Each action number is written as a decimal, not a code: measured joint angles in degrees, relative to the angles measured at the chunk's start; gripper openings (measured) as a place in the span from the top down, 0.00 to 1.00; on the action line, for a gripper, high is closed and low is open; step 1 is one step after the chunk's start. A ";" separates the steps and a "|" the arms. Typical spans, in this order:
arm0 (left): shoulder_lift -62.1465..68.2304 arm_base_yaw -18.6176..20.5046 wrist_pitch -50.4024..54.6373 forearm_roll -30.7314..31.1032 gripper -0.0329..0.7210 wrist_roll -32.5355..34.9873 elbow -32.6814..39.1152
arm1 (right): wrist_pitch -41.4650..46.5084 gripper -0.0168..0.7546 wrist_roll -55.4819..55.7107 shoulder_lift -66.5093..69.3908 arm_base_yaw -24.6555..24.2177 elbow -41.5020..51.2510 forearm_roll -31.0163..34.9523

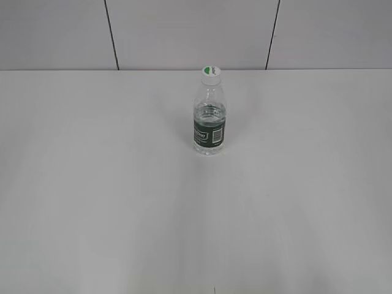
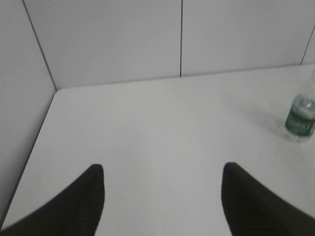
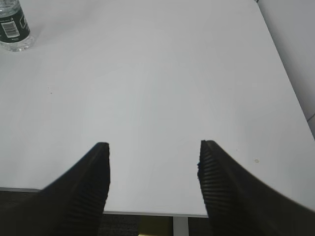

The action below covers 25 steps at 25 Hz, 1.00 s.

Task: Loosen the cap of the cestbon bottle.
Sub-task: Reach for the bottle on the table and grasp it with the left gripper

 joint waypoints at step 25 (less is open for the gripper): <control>54.86 0.00 -41.34 -13.70 0.35 11.26 -21.52 | 0.00 0.40 0.00 0.00 0.00 0.00 0.00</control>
